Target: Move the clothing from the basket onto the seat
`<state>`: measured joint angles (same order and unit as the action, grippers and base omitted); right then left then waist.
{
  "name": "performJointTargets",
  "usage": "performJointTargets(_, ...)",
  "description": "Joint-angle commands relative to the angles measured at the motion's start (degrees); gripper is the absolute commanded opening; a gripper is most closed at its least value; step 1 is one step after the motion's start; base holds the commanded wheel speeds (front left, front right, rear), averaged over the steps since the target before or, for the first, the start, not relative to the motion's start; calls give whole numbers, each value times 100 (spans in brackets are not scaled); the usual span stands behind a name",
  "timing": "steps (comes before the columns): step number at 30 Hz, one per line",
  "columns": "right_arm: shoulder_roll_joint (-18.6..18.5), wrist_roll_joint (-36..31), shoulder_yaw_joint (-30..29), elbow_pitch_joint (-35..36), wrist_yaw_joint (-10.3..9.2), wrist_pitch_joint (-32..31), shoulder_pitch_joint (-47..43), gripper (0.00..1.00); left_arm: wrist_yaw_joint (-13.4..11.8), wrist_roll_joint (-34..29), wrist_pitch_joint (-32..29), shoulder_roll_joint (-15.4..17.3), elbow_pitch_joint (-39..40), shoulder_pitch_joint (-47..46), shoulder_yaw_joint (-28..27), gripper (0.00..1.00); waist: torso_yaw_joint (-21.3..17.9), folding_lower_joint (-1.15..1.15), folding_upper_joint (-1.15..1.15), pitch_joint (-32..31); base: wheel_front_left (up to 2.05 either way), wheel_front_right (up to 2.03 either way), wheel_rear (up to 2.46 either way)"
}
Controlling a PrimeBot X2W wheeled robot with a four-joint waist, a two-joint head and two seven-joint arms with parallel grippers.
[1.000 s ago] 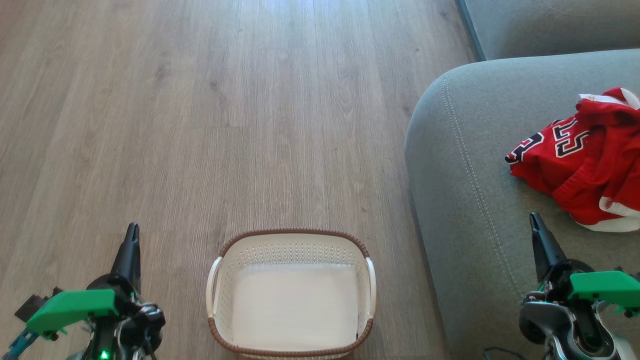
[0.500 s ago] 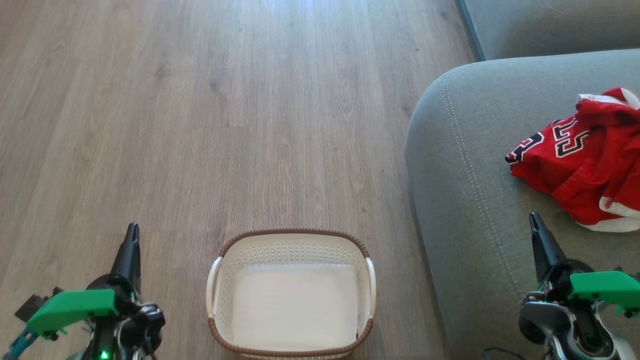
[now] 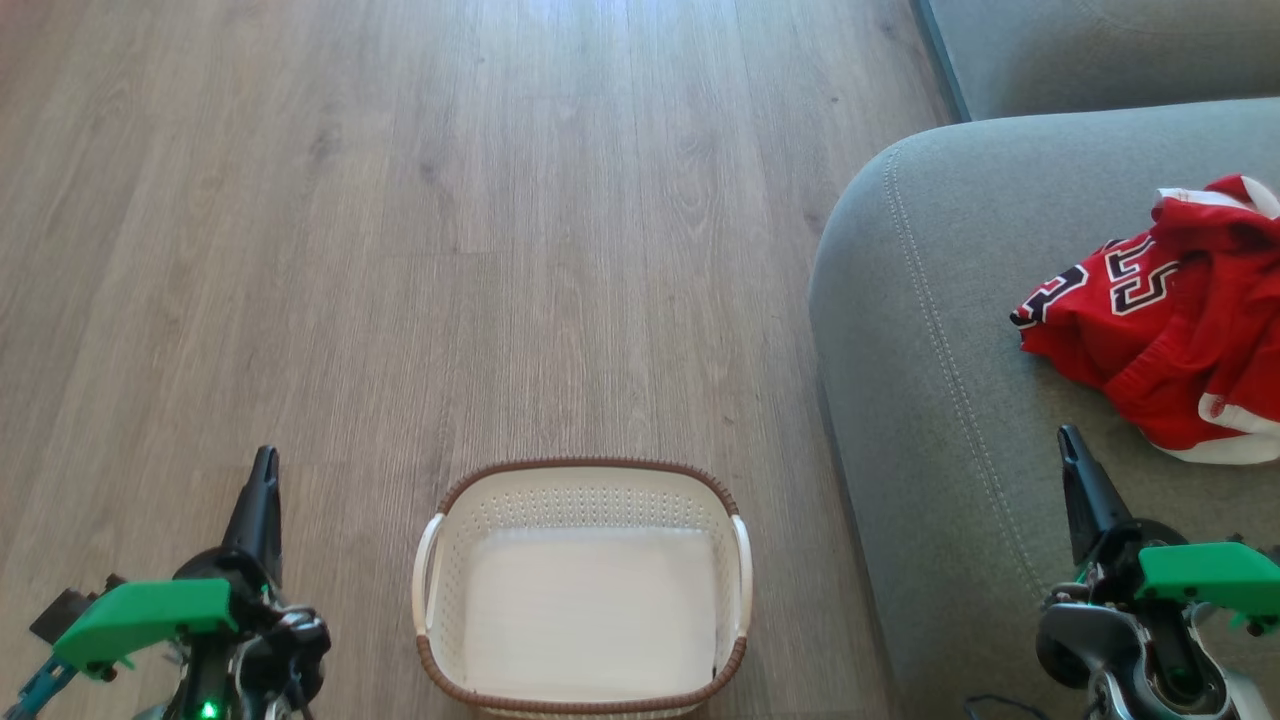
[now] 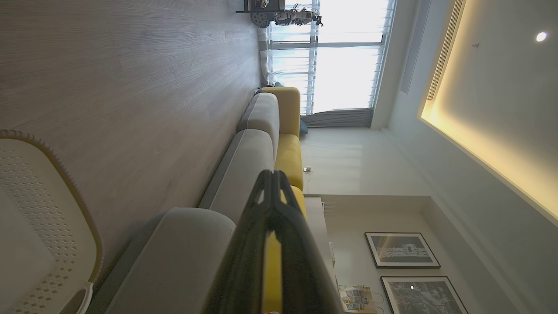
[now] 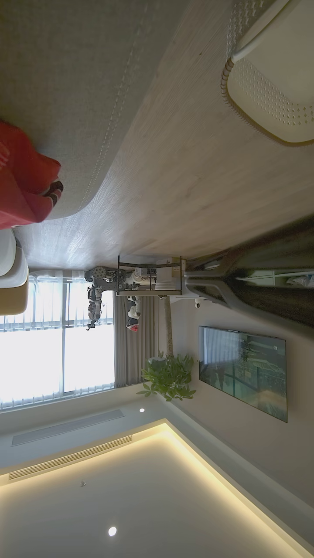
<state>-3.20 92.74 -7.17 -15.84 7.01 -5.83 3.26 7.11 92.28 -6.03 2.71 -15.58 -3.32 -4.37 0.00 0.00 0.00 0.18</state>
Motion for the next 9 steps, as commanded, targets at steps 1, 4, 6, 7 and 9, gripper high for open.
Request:
performJointTargets(1,6,-31,97,183,47,-40,289,0,37,-6,-41,26,154,-287,-209,0,0,0,0,0,0,0,0)
performJointTargets(4,7,-33,95,183,47,-41,289,0,37,-7,-41,26,154,-287,-209,0,0,0,0,0,0,0,0)
performJointTargets(6,8,-34,94,183,47,-42,289,0,37,-7,-41,25,154,-287,-210,0,0,0,0,0,0,0,0)
performJointTargets(7,8,-34,94,183,47,-43,290,0,37,-7,-42,25,154,-287,-210,0,0,0,0,0,0,0,0)
performJointTargets(9,9,-35,93,183,47,-43,290,0,37,-7,-42,25,154,-287,-210,0,0,0,0,0,0,0,0)
